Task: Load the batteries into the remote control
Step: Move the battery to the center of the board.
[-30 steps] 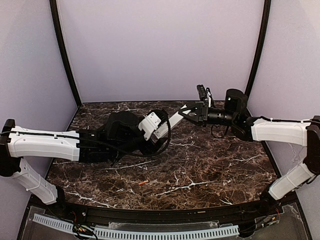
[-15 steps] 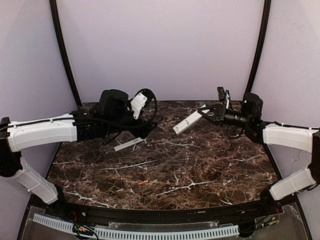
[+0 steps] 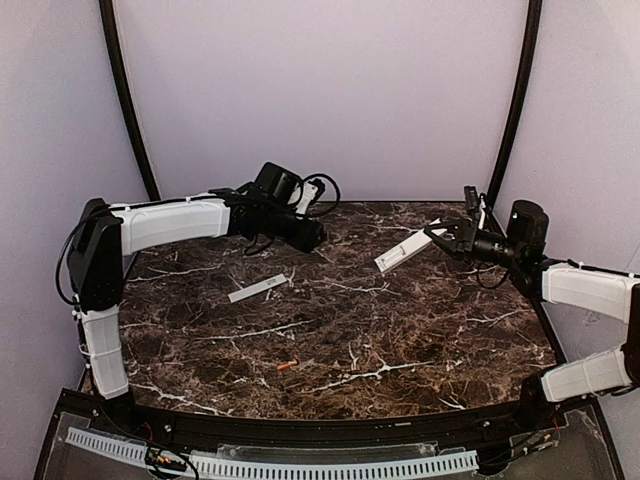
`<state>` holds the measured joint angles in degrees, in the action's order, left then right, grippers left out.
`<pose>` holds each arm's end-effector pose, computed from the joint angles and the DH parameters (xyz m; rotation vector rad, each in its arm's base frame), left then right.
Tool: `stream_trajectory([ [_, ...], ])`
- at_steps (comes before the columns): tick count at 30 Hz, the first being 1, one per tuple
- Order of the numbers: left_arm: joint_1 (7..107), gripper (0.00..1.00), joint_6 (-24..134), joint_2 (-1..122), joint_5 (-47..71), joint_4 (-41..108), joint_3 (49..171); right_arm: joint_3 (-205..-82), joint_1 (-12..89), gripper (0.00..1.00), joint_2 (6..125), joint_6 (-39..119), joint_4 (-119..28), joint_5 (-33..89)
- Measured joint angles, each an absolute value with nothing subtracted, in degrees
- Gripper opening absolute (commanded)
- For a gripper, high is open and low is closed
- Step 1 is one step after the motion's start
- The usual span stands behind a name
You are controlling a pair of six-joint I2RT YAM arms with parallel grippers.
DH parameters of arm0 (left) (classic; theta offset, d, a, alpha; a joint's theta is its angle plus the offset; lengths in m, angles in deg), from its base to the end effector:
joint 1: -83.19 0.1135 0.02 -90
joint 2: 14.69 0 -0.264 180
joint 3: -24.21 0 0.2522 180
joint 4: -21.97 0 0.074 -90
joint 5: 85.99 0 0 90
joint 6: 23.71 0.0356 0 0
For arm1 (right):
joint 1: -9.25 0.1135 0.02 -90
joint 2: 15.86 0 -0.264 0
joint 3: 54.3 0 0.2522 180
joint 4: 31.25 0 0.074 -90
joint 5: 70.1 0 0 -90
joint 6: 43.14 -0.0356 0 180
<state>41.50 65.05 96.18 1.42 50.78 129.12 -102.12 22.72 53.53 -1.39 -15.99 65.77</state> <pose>0.3408 -0.3013 0.2715 0.7367 2.0749 -0.3751 0.2467 0.0854 0.2570 -0.1100 1.8716 1.4421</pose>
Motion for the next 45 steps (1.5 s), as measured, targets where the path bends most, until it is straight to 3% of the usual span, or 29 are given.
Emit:
stream_trajectory([
  [24,48.25,0.49,64.20,131.45,5.68,60.94,168.07,-100.92,21.11,0.00,54.49,-0.36,-15.84,68.22],
  [45,50.09,0.34,62.34,143.15,7.69,64.86,182.67,-100.92,20.15,0.00,57.05,-0.38,-15.38,69.31],
])
